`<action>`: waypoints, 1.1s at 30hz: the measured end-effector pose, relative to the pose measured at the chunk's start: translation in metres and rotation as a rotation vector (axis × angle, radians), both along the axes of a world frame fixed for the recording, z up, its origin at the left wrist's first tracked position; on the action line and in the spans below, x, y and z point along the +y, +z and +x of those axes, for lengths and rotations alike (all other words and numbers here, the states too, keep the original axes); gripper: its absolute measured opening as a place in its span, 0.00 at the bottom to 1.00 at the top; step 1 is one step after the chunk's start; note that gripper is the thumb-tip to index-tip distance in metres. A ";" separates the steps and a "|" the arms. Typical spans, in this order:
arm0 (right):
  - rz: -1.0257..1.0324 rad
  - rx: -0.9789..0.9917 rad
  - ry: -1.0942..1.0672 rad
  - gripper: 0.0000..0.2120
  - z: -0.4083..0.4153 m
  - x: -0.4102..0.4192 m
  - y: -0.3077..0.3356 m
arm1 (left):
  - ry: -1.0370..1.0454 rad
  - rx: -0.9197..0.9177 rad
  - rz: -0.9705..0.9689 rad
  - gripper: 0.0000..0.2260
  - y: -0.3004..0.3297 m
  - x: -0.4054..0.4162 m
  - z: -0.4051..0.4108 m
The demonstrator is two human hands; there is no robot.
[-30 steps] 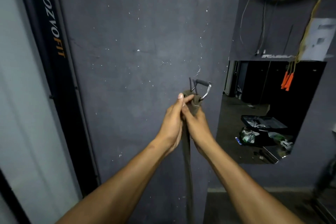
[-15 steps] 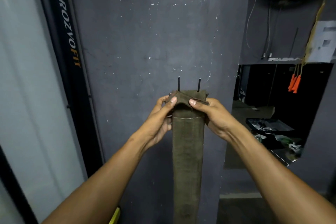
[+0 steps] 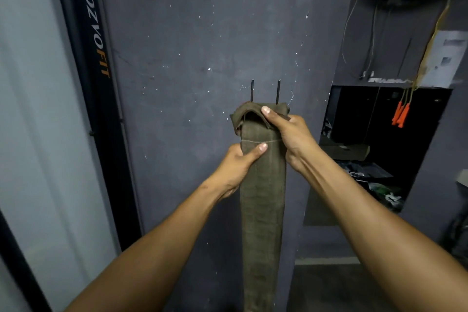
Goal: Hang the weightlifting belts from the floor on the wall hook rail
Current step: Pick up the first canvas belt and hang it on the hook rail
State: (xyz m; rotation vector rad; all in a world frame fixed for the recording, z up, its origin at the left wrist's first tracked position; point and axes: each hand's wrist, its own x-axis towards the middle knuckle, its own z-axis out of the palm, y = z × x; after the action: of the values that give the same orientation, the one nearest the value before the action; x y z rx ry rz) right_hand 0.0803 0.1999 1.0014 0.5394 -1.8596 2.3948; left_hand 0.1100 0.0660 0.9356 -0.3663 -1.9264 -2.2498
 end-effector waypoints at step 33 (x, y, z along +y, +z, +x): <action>-0.033 0.025 -0.063 0.14 -0.018 0.027 0.101 | -0.108 -0.360 -0.157 0.21 -0.189 0.008 0.011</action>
State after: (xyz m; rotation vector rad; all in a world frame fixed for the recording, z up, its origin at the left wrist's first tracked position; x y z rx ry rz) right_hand 0.0623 0.2264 1.1027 0.4975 -1.7956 2.3638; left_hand 0.1210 0.0737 0.7468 -0.0872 -2.3192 -2.3706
